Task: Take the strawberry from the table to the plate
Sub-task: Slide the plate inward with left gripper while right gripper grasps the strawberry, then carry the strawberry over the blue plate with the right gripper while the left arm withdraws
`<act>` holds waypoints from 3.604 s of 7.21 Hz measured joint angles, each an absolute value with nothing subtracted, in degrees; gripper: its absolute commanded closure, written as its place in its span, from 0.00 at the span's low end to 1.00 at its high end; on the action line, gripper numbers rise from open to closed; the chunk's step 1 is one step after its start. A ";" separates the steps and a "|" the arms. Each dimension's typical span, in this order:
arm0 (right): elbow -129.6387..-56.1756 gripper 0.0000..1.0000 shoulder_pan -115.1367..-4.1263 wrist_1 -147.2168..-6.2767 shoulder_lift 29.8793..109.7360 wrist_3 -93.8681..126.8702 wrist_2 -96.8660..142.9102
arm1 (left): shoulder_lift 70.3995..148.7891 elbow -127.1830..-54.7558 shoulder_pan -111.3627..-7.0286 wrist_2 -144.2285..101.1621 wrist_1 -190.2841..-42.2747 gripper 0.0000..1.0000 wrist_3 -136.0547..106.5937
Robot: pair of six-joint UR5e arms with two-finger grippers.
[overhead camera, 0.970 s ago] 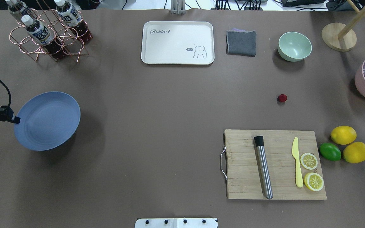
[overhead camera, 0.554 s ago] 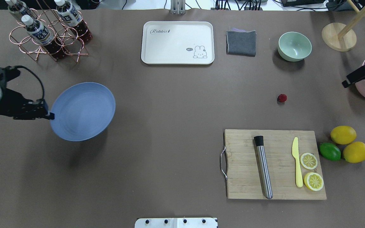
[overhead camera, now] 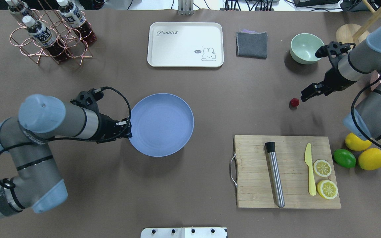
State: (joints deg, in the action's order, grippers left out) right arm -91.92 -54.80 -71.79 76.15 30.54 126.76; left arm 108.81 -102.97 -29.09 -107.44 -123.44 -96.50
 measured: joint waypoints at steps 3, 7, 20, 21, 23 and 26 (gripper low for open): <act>-87.54 0.07 -51.74 -71.64 72.16 31.58 124.36 | 114.01 -103.22 -22.60 -100.26 -117.80 1.00 -99.74; -86.50 0.55 -49.71 -71.71 71.56 32.29 121.62 | 114.21 -103.11 -21.44 -99.36 -117.25 0.34 -100.00; -94.44 1.00 -28.74 -78.70 53.84 69.46 111.23 | 94.15 -107.49 -46.26 -119.15 -117.50 0.16 -61.54; -94.46 1.00 -25.29 -80.25 52.82 71.46 108.18 | 93.26 -107.01 -48.34 -121.10 -117.42 0.16 -58.63; -94.05 1.00 -21.14 -80.90 52.09 73.65 104.45 | 92.72 -106.66 -50.23 -123.51 -117.41 0.13 -56.91; -93.50 0.00 -20.56 -80.64 51.77 73.86 103.16 | 92.33 -107.09 -50.59 -123.93 -117.50 0.11 -56.85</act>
